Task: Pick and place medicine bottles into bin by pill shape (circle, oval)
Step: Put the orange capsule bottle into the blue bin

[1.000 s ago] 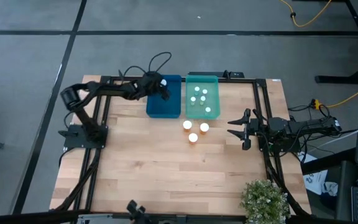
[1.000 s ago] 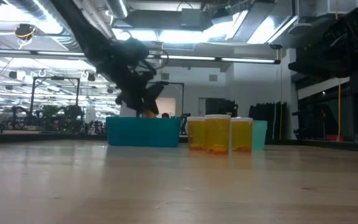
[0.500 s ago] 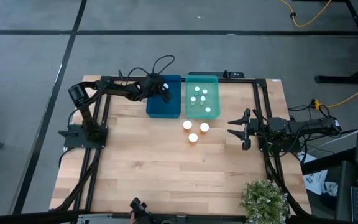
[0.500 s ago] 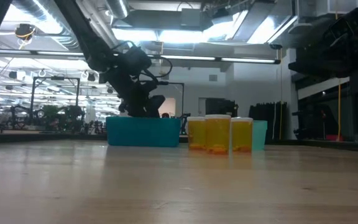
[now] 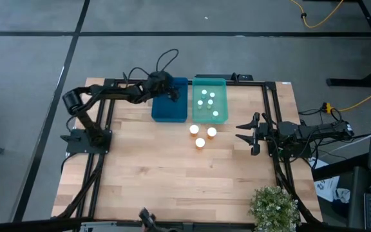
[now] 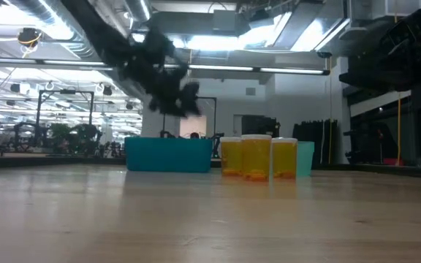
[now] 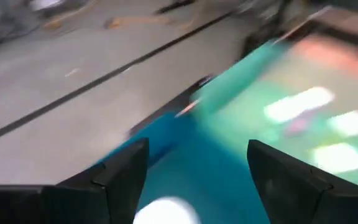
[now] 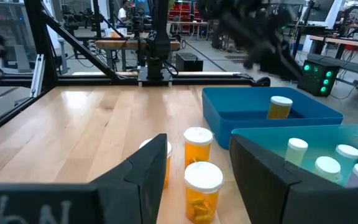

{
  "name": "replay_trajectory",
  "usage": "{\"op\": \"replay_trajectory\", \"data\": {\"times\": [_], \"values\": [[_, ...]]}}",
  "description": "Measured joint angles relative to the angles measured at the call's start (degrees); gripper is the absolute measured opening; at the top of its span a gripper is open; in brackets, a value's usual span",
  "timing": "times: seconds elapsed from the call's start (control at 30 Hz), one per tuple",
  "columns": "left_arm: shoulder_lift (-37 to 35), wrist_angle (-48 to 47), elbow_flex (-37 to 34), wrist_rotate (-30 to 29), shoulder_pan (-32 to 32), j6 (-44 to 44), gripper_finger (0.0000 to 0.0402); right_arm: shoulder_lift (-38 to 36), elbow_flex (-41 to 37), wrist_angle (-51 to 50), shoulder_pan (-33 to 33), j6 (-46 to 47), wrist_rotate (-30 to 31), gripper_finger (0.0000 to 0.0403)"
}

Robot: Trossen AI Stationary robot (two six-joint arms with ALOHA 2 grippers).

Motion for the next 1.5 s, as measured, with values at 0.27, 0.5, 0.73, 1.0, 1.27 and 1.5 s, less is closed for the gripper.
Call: {"op": "replay_trajectory", "data": {"times": [0.27, 0.5, 0.73, 1.0, 1.27, 1.5], "values": [[-7.83, -3.56, 0.37, 14.97, -15.79, 0.90, 0.0253, -0.01, 0.00, 0.00, -0.02, -0.01, -0.01, 0.0177], [-3.69, -7.81, 0.28, -0.41, -33.89, 3.43, 0.0253, -0.01, 0.00, 0.00, 0.00, 0.01, 0.00, 0.0177], [2.55, -11.75, 0.28, -8.97, -38.86, -8.38, 0.0253, -0.02, 0.00, 0.01, -0.02, -0.05, 0.00, 0.0177], [8.97, -10.55, 0.28, -11.50, -36.19, -13.10, 0.0253, 0.00, 0.00, 0.00, -0.02, 0.03, 0.00, 0.0177], [11.84, -4.20, 0.28, -12.56, -34.08, -9.34, 0.0253, 0.00, 0.00, 0.00, -0.01, -0.04, 0.00, 0.0177], [13.63, 2.54, 0.26, -14.35, -33.57, -8.52, 0.0253, 0.00, 0.00, 0.01, -0.01, 0.02, 0.00, 0.0177]]}}
